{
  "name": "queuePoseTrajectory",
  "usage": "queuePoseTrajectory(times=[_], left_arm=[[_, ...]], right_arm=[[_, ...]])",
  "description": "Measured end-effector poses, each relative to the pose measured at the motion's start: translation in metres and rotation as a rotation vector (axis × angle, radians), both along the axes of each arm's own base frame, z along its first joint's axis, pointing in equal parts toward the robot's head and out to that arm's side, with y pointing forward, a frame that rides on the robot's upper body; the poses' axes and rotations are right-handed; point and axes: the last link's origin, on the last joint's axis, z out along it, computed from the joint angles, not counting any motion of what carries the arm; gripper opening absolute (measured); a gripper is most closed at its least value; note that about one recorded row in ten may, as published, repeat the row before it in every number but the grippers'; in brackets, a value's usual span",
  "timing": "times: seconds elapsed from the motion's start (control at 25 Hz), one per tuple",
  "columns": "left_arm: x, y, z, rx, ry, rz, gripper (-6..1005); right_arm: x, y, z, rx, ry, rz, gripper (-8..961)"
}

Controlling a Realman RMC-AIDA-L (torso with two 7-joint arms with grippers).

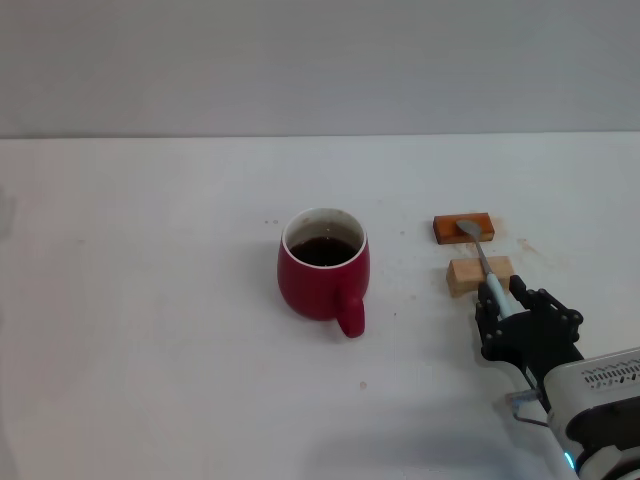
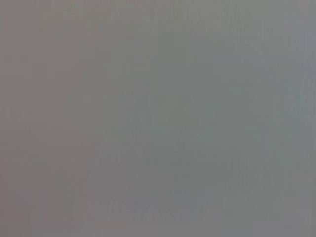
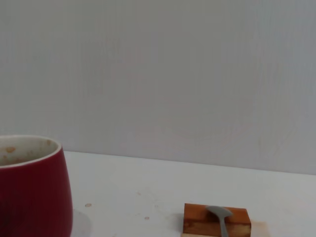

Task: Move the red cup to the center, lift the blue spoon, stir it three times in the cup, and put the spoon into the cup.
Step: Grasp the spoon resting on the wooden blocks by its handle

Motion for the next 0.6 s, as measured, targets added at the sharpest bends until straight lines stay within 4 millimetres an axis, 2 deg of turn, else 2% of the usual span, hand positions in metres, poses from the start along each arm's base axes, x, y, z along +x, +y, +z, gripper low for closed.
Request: queuePoseTrajectory(times=[0.16, 0.6], left_arm=[[0.0008, 0.0008, -0.0001, 0.0, 0.0, -0.002, 864], [0.0014, -0.0001, -0.0022, 0.0, -0.006, -0.003, 864]], right_arm=[[-0.0002, 0.0001, 0.0, 0.0, 0.0, 0.0, 338], [0.002, -0.0011, -0.0002, -0.003, -0.005, -0.004, 337]])
